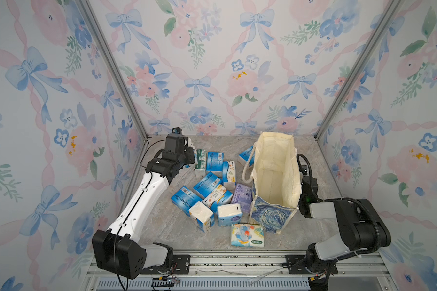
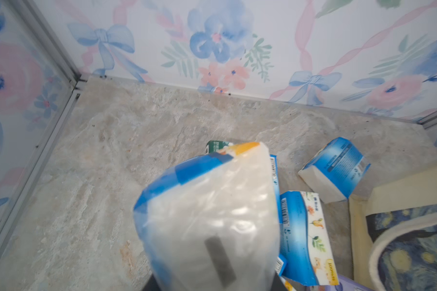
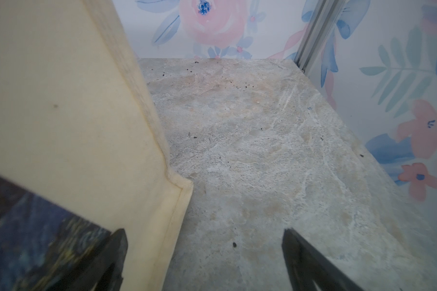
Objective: Put tissues into the canvas bag
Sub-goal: Pick up the pack of facial tissues from the center of the board, then place the pack of facial tissues in the canvas bag.
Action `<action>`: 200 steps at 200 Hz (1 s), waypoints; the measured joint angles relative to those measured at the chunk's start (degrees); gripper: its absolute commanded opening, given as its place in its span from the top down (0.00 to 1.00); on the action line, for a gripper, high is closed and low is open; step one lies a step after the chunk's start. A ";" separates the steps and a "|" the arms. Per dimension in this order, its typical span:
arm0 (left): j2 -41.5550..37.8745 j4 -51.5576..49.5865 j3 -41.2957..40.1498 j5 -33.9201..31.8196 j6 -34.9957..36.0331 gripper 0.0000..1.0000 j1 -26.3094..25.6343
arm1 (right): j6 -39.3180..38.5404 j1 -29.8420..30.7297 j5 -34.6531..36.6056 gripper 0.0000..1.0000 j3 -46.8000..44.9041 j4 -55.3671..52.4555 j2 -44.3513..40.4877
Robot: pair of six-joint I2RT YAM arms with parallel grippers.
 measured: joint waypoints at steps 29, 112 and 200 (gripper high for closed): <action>0.04 3.67 6.05 0.13 3.52 0.86 -9.77 | 0.00 0.00 0.00 0.04 0.00 0.00 0.00; 5.62 24.98 11.10 17.22 7.26 0.84 -19.12 | 0.00 0.00 0.00 0.03 0.00 0.00 0.00; 34.56 14.97 37.33 23.61 10.01 0.84 -28.98 | 0.00 0.00 0.00 0.03 0.00 0.00 0.00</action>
